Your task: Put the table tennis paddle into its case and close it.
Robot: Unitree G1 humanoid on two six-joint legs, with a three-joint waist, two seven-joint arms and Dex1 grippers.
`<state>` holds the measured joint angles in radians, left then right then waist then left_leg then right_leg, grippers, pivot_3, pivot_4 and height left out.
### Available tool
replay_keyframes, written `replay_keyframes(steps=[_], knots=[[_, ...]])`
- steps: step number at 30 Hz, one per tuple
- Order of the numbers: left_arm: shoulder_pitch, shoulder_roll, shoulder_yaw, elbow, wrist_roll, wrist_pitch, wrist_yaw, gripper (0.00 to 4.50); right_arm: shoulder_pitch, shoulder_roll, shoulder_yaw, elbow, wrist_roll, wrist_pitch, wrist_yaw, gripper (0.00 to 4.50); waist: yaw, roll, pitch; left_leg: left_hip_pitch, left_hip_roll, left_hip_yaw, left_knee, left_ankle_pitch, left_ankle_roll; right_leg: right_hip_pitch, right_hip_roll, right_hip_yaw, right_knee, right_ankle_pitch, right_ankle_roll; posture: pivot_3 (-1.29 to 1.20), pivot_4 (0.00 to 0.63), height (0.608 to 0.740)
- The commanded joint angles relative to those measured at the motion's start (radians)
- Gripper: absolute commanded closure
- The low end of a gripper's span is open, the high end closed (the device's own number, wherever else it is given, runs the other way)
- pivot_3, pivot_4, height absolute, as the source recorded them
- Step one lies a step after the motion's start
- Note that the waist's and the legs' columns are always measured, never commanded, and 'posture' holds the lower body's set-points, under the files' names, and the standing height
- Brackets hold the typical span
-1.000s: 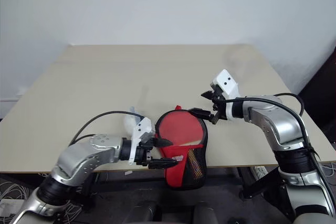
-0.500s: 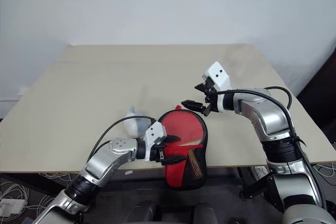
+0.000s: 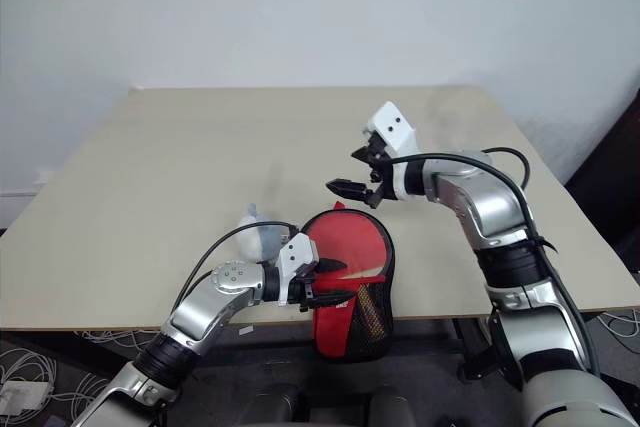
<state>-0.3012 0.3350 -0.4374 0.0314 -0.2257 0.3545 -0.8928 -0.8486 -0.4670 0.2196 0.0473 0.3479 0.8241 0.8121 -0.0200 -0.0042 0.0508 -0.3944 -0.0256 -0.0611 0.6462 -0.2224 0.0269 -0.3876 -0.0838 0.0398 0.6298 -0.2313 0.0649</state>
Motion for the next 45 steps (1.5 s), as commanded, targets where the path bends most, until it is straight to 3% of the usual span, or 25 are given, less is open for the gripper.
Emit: replay_keyframes(steps=[1,4,11,21,37,40,45], knots=[[0.015,-0.002,-0.023,0.031,0.011,0.042,-0.026,3.13,-0.082,0.049,0.026,0.05,-0.017,0.003,0.009,0.0,0.0,0.001,-0.001,0.0,0.0,0.0,0.0,0.0,0.0,0.0,0.0,0.0,0.0,0.0,0.0,0.0,0.0,0.74],[0.017,-0.003,-0.024,0.029,0.018,0.041,-0.03,4.18,-0.163,0.131,0.069,0.172,-0.036,0.002,0.026,0.0,-0.002,0.002,-0.002,0.0,0.0,0.0,0.0,0.0,0.0,0.0,0.0,0.0,0.001,0.0,0.0,0.0,0.0,0.74],[0.027,0.004,-0.032,0.013,0.037,0.045,-0.041,4.18,-0.295,0.303,0.145,0.525,-0.125,-0.129,0.093,0.0,-0.002,0.003,-0.002,0.001,-0.001,-0.002,0.0,0.0,0.0,-0.002,0.0,-0.001,0.003,0.0,0.0,0.0,0.0,0.74],[0.048,0.019,-0.029,-0.002,0.056,0.038,-0.036,4.18,-0.401,0.469,0.107,0.886,-0.198,-0.208,0.114,0.0,-0.006,0.004,-0.003,0.001,-0.002,-0.002,-0.001,0.001,-0.002,-0.004,0.001,0.0,0.011,-0.001,-0.001,0.0,0.0,0.74],[0.052,0.016,-0.022,-0.002,0.056,0.05,-0.034,4.18,-0.44,0.602,0.072,1.095,-0.297,-0.264,0.133,0.0,-0.011,0.005,-0.005,0.002,-0.001,-0.003,-0.001,0.0,-0.003,-0.004,0.002,0.0,0.011,-0.001,-0.001,0.0,0.0,0.74],[0.051,0.017,-0.02,-0.001,0.056,0.051,-0.035,4.21,-0.439,0.61,0.064,1.108,-0.312,-0.262,0.133,0.63,-0.012,0.005,-0.005,0.003,-0.001,-0.003,-0.001,0.0,-0.003,-0.004,0.002,0.0,0.011,-0.001,-0.001,0.0,0.0,0.74],[0.047,0.017,-0.018,0.004,0.058,0.051,-0.038,4.21,-0.44,0.612,0.052,1.124,-0.336,-0.268,0.121,2.29,-0.016,0.006,-0.006,0.003,-0.002,-0.004,-0.001,0.0,-0.003,-0.004,0.002,0.0,0.011,-0.001,-0.001,0.0,0.0,0.74]])
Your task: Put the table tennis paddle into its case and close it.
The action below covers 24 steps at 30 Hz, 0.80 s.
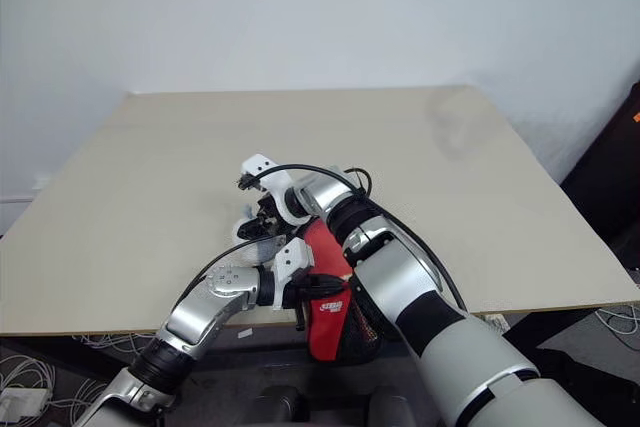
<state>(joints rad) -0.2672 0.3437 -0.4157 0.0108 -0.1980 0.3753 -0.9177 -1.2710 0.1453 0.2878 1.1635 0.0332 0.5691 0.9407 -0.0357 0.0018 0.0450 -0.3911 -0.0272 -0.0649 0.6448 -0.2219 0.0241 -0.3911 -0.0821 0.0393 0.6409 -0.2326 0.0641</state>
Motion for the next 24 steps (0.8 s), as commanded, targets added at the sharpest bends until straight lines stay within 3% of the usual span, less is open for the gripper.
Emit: replay_keyframes(steps=[1,6,7,24], knots=[[0.011,0.009,-0.04,0.027,0.03,0.03,-0.014,4.21,-0.019,-0.001,-0.019,0.011,-0.023,-0.014,-0.011,2.74,0.0,0.0,0.0,0.0,0.0,0.0,0.0,0.0,0.0,0.0,0.0,0.0,0.0,0.0,0.0,0.0,0.0,0.74],[0.0,-0.002,-0.033,0.045,0.036,0.016,-0.006,4.21,-0.031,-0.005,-0.049,0.022,-0.03,-0.03,-0.053,4.36,0.0,0.0,0.0,0.0,0.0,0.0,0.0,0.0,0.0,0.0,0.0,0.0,0.0,0.0,0.0,0.0,0.0,0.74],[-0.001,-0.006,-0.028,0.048,0.034,0.017,-0.001,4.21,-0.033,-0.006,-0.057,0.023,-0.03,-0.033,-0.063,4.49,0.0,0.0,0.0,0.0,0.0,0.0,0.0,0.0,0.0,0.0,0.0,0.0,0.0,0.0,0.0,0.0,0.0,0.74],[-0.033,-0.073,0.045,0.119,0.033,0.039,0.077,4.21,-0.015,-0.045,-0.094,-0.009,-0.045,-0.08,0.0,4.49,-0.001,0.001,0.0,0.001,0.0,-0.001,0.001,0.002,-0.002,0.001,0.0,0.0,0.002,0.0,0.0,0.0,0.0,0.74]])
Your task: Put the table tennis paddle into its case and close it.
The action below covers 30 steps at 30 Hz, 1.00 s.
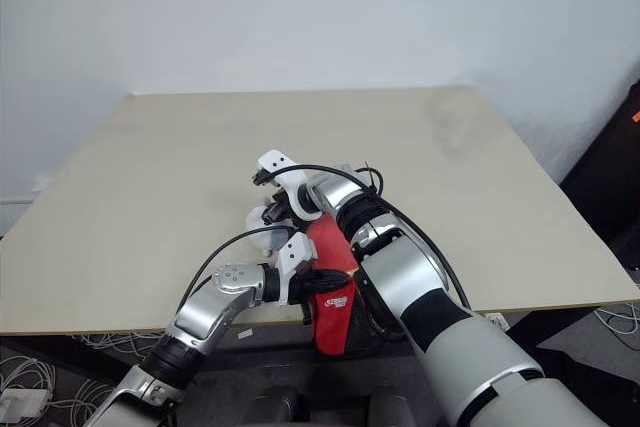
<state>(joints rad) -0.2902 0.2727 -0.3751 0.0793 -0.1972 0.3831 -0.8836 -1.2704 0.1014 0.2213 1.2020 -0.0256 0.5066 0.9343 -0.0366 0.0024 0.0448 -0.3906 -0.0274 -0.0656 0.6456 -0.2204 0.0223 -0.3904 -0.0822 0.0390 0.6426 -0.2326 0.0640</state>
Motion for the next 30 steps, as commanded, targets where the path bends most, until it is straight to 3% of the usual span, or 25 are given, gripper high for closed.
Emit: replay_keyframes(steps=[1,8,15,30], knots=[[-0.011,-0.004,0.005,0.052,0.032,0.032,0.043,4.21,-0.017,0.0,-0.036,-0.045,0.018,-0.017,-0.002,4.49,0.0,0.0,0.0,0.0,0.0,0.0,0.0,0.0,0.0,0.0,0.0,0.0,0.0,0.0,0.0,0.0,0.0,0.74],[-0.018,-0.011,0.006,0.067,0.038,0.033,0.048,4.21,-0.036,0.01,-0.165,-0.03,0.09,0.007,-0.106,4.49,0.0,0.0,0.0,0.0,0.0,-0.001,0.0,0.0,0.0,0.0,0.0,0.0,0.0,0.0,0.0,0.0,0.0,0.74],[-0.021,-0.005,0.006,0.075,0.041,0.031,0.045,4.21,-0.048,0.024,-0.223,-0.049,0.131,0.037,-0.093,4.49,0.0,0.0,0.0,0.0,0.0,0.0,0.001,0.0,0.0,0.001,0.0,0.0,0.0,0.0,0.0,0.0,0.0,0.74],[-0.009,0.002,-0.003,0.061,0.041,0.043,0.04,4.21,-0.067,0.029,-0.369,0.05,0.15,-0.058,-0.475,4.49,-0.01,0.0,0.0,0.0,0.0,-0.001,0.0,0.001,-0.001,0.001,0.0,0.0,0.001,0.0,0.0,0.0,0.0,0.74]])
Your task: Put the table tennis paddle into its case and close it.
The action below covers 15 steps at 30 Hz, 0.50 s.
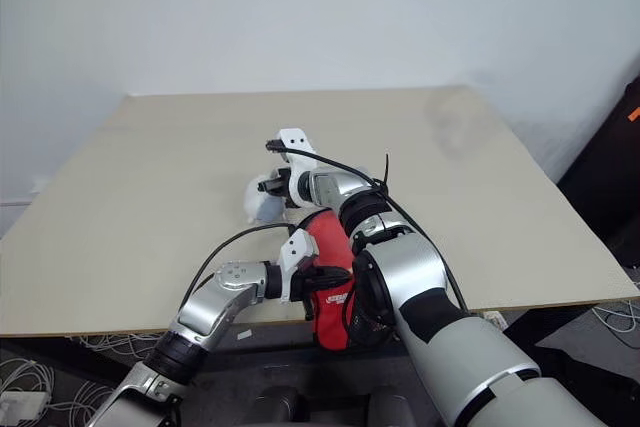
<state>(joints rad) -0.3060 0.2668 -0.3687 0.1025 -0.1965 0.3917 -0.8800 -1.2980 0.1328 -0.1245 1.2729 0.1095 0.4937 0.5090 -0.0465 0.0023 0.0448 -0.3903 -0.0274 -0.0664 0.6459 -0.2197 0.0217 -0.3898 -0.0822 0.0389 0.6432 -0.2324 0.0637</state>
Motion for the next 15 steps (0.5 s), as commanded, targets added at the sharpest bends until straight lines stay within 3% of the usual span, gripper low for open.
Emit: replay_keyframes(steps=[1,15], knots=[[0.007,0.008,-0.01,0.038,0.04,0.035,0.036,4.21,-0.037,-0.003,-0.029,-0.017,0.015,-0.051,-0.071,4.49,0.0,0.0,0.0,0.0,0.0,0.0,0.0,0.0,0.0,0.0,0.0,0.0,0.0,0.0,0.0,0.0,0.0,0.74],[0.009,0.011,-0.009,0.032,0.039,0.045,0.036,4.21,-0.038,-0.069,-0.138,0.032,0.036,-0.188,-0.35,4.49,-0.001,0.0,0.0,0.0,0.0,0.0,0.0,0.0,0.001,0.001,0.0,0.0,0.0,0.0,0.0,0.0,0.0,0.74]])
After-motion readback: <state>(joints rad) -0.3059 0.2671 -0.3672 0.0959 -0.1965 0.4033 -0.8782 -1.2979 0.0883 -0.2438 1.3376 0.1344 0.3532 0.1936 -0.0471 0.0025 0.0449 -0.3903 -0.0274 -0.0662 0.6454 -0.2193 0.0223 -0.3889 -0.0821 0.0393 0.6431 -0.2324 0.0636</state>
